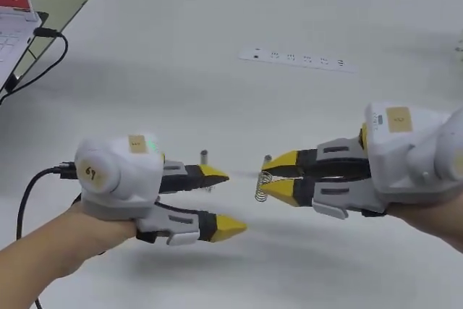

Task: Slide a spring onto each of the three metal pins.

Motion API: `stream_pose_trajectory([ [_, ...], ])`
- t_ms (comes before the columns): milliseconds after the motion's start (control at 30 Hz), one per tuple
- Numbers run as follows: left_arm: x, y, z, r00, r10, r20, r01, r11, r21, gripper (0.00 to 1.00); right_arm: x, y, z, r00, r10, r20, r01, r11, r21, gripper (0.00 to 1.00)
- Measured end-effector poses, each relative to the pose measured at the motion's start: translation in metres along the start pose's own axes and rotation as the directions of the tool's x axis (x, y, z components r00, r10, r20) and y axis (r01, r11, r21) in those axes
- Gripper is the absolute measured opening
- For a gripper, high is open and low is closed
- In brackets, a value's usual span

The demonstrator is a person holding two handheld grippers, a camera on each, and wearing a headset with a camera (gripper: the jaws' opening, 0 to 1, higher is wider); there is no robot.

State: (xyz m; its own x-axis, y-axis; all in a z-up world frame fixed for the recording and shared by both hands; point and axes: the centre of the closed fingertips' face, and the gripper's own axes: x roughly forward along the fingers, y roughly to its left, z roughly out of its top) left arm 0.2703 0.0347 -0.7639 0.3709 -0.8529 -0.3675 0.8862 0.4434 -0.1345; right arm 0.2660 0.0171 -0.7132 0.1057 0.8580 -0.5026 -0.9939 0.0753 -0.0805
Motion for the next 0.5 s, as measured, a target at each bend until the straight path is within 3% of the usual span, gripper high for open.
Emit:
stream_pose_trajectory([
  [167,-0.008,0.008,0.001,0.9989,0.042,0.018,-0.042,0.999,-0.012,0.51,0.002,0.0,-0.003,1.0,-0.004,-0.009,0.004,1.0,-0.007,0.08],
  [500,-0.023,0.019,-0.004,0.9929,0.119,0.009,-0.118,0.992,-0.035,0.69,-0.001,-0.004,-0.013,0.9992,-0.028,-0.03,0.028,1.0,-0.002,0.08],
])
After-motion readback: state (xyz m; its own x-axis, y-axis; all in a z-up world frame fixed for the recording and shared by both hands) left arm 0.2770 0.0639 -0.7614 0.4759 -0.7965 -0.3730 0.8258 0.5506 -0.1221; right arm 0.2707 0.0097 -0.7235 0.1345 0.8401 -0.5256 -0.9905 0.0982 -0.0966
